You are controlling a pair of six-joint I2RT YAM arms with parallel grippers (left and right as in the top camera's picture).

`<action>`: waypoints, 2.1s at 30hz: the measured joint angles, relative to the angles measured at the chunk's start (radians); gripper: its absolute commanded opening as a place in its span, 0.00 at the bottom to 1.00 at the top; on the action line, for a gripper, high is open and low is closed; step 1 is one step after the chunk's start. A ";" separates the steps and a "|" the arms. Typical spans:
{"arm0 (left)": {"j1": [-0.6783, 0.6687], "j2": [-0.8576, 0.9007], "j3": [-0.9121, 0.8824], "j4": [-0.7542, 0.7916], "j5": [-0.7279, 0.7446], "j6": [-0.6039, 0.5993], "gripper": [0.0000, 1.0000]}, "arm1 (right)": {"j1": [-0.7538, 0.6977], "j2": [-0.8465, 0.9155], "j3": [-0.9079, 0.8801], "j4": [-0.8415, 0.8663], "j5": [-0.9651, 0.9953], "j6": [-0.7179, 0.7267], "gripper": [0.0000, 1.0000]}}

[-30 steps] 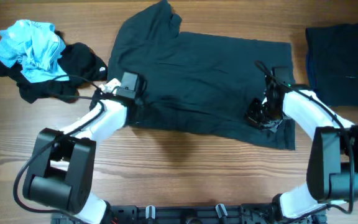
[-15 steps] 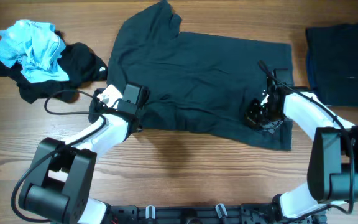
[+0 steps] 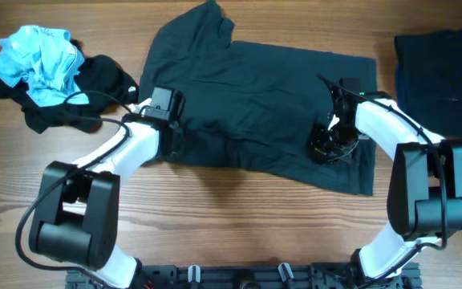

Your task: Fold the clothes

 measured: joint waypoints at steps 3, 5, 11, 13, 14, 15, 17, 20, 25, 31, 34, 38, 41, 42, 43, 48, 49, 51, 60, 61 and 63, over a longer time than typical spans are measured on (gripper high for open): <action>0.032 0.000 0.004 -0.008 0.047 0.019 0.04 | -0.047 0.000 0.002 -0.017 0.031 0.001 0.04; 0.056 0.002 0.008 -0.014 0.080 0.047 0.04 | -0.088 0.000 0.002 -0.020 0.035 0.000 0.04; 0.090 0.016 0.042 -0.071 0.137 0.130 0.04 | -0.160 0.018 0.064 -0.100 0.088 -0.047 0.06; 0.092 0.021 0.080 -0.158 0.104 0.135 0.04 | -0.169 0.011 0.126 -0.172 0.106 -0.055 0.13; 0.096 0.020 0.085 -0.192 0.083 0.137 0.04 | -0.171 -0.003 0.159 -0.192 0.113 -0.065 0.19; 0.100 0.017 0.089 -0.220 0.065 0.138 0.09 | -0.172 -0.022 0.195 -0.223 0.114 -0.071 0.28; 0.110 0.005 0.093 -0.284 0.022 0.143 0.32 | -0.172 -0.092 0.277 -0.261 0.112 -0.103 0.52; 0.114 -0.044 0.112 -0.315 -0.002 0.166 0.47 | -0.172 -0.166 0.354 -0.278 0.094 -0.145 0.62; 0.115 -0.160 0.175 -0.341 -0.018 0.207 0.61 | -0.172 -0.179 0.380 -0.302 0.080 -0.166 0.71; 0.115 -0.172 0.246 -0.307 -0.010 0.243 0.62 | -0.172 -0.179 0.380 -0.194 0.000 -0.211 0.79; 0.115 -0.165 0.346 -0.257 0.010 0.293 0.63 | -0.170 -0.179 0.380 -0.130 -0.021 -0.228 0.79; 0.116 -0.053 0.602 -0.293 0.021 0.360 0.65 | -0.156 -0.178 0.389 -0.097 -0.026 -0.242 0.73; 0.116 0.122 0.842 -0.385 0.029 0.413 0.66 | -0.138 -0.171 0.446 -0.049 -0.020 -0.279 0.73; 0.117 0.163 0.885 -0.399 0.029 0.421 0.66 | -0.132 -0.164 0.472 -0.045 -0.008 -0.291 0.72; 0.118 0.214 0.945 -0.414 0.032 0.429 0.66 | -0.127 -0.154 0.497 -0.041 -0.003 -0.302 0.73; 0.137 0.379 1.117 -0.322 0.036 0.448 0.65 | -0.096 -0.030 0.630 0.027 0.040 -0.358 0.76; 0.140 0.395 1.123 -0.277 0.035 0.449 0.65 | -0.091 -0.005 0.639 0.044 0.043 -0.363 0.76; 0.144 0.430 1.130 -0.198 0.036 0.452 0.65 | -0.082 0.049 0.647 0.081 0.050 -0.367 0.76; 0.135 0.616 1.135 -0.026 0.036 0.496 0.60 | -0.027 0.253 0.648 0.304 0.132 -0.367 0.75; 0.134 0.649 1.135 -0.005 0.036 0.500 0.60 | -0.027 0.261 0.648 0.319 0.145 -0.367 0.75; 0.133 0.684 1.135 0.054 0.035 0.516 0.59 | -0.027 0.287 0.648 0.373 0.187 -0.368 0.75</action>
